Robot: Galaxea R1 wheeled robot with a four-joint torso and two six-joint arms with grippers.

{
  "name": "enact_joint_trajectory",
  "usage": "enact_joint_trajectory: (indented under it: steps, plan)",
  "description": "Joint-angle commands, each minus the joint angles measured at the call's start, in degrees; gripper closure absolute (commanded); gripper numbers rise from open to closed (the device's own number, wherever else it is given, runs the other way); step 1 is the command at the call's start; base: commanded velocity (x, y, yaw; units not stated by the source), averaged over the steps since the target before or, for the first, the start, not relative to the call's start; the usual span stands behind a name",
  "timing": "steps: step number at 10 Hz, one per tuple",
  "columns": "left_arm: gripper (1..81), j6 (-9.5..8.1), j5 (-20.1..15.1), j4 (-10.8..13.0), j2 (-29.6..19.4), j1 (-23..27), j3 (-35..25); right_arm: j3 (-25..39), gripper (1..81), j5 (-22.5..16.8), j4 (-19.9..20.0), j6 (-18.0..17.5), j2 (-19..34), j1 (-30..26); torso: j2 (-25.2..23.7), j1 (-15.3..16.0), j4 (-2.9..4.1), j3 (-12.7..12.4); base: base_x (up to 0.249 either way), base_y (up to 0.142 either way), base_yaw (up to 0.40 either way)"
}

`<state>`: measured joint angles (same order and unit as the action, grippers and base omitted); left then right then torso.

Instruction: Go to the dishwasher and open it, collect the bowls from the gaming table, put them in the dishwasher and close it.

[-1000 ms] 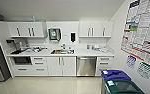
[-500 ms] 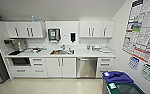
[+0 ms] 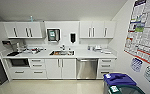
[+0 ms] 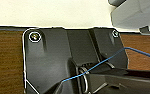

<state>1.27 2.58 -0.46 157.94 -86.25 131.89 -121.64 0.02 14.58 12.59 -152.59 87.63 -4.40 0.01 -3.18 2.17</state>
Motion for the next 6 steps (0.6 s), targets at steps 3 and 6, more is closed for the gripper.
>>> enact_joint_trajectory:
  steps: [3,6]
  plan:
    - [1.0,-0.04,-2.85,0.38,-0.87,3.32,-0.67,0.89,1.0,-3.54,-0.08,0.24,1.21,-3.20,0.00,-0.01,0.00,0.00,0.125,0.000,0.000]
    - [1.0,-0.04,-2.85,0.46,-0.87,3.32,-0.67,1.14,1.0,-3.54,0.27,0.06,1.30,-3.37,0.00,-0.01,0.00,0.00,0.148,0.000,0.000]
